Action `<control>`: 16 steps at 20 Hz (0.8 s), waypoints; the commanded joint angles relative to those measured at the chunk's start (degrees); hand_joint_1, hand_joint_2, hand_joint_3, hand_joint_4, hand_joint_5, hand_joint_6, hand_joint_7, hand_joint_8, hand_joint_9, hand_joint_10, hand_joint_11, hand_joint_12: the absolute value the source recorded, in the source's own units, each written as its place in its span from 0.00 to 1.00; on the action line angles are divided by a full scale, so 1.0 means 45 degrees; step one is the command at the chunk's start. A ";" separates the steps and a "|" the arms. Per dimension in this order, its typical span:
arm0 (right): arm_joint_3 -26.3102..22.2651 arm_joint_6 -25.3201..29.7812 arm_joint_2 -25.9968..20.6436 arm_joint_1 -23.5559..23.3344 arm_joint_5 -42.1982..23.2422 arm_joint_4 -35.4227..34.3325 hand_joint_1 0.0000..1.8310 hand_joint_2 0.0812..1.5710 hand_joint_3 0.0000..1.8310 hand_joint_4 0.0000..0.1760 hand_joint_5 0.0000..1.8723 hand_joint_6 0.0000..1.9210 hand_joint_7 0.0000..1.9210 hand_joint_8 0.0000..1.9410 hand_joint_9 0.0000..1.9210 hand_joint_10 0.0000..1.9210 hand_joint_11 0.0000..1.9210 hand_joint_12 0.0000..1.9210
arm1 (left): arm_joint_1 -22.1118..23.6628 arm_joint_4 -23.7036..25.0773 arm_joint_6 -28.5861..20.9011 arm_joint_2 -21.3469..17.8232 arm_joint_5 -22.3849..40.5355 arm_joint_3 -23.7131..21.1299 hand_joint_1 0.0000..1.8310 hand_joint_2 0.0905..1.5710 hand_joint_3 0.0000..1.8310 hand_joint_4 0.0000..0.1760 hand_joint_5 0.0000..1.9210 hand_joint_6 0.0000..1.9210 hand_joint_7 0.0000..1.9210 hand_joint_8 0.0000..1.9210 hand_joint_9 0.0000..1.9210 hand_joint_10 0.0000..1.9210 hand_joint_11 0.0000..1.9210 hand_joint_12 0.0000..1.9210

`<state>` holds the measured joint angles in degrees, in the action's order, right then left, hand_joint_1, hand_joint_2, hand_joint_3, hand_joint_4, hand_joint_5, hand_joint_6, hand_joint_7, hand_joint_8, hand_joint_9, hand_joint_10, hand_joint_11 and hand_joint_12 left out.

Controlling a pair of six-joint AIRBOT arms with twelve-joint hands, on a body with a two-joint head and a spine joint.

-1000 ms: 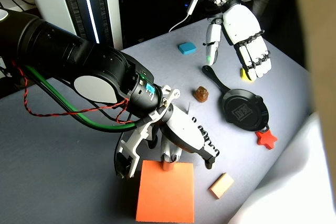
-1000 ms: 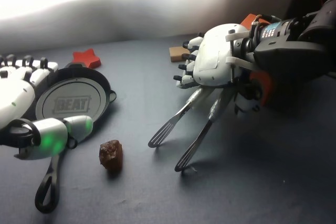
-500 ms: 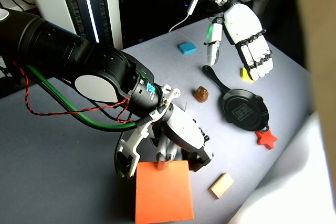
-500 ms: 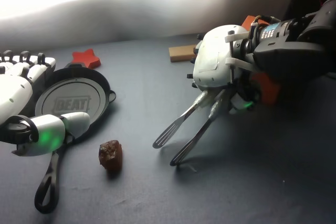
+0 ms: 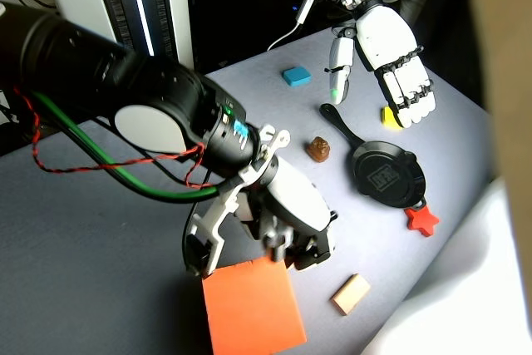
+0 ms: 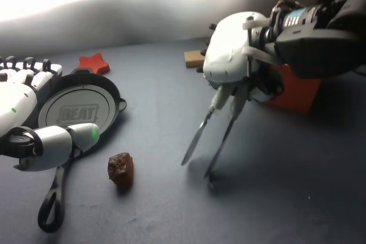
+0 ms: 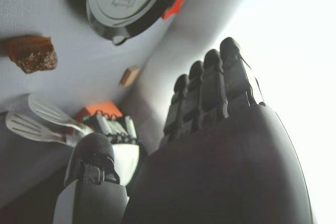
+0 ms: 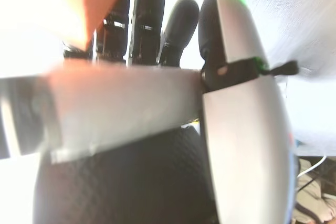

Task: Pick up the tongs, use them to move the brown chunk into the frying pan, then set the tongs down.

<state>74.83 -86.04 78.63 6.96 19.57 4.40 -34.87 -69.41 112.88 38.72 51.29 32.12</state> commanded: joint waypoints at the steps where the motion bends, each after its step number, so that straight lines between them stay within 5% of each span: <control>1: -0.0127 0.0196 -0.0157 -0.0275 -0.0928 0.0124 0.63 0.71 0.00 0.00 0.49 0.56 0.52 0.28 0.54 0.20 0.27 0.76 | 0.0122 0.0784 0.0042 -0.0071 0.0933 -0.0018 0.00 0.75 0.00 0.00 0.01 0.00 0.01 0.00 0.01 0.00 0.00 0.07; 3: -0.0555 0.1277 -0.0404 -0.0707 -0.0461 0.0116 0.62 0.72 0.00 0.00 0.48 0.58 0.56 0.09 0.52 0.22 0.26 0.76 | 0.0122 0.0784 0.0042 -0.0071 0.0933 -0.0018 0.00 0.75 0.00 0.00 0.01 0.00 0.01 0.00 0.01 0.00 0.00 0.08; 7: -0.1603 0.3483 -0.0998 -0.1376 0.0272 0.0697 0.62 0.73 0.00 0.00 0.47 0.59 0.59 0.03 0.51 0.24 0.27 0.76 | 0.0124 0.0871 0.0034 -0.0076 0.0933 -0.0005 0.00 0.75 0.00 0.00 0.01 0.00 0.01 0.00 0.01 0.00 0.00 0.06; 13: -0.3071 1.3949 -0.1375 -0.1351 0.2120 0.9966 0.61 0.73 0.00 0.00 0.46 0.60 0.60 0.02 0.51 0.24 0.29 0.73 | 0.0274 0.0930 0.0021 -0.0075 0.0933 0.0112 0.00 0.75 0.00 0.00 0.01 0.00 0.02 0.00 0.01 0.00 0.00 0.06; 16: -0.3483 1.4988 -0.1250 -0.1356 0.3115 1.0340 0.62 0.73 0.00 0.00 0.47 0.59 0.61 0.02 0.52 0.23 0.29 0.72 | 0.0386 0.0930 0.0021 -0.0093 0.0932 0.0285 0.00 0.75 0.00 0.00 0.00 0.00 0.01 0.00 0.01 0.00 0.00 0.05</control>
<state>59.31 -18.09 73.36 1.72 36.51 47.94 -33.63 -68.36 112.88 38.72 51.09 33.30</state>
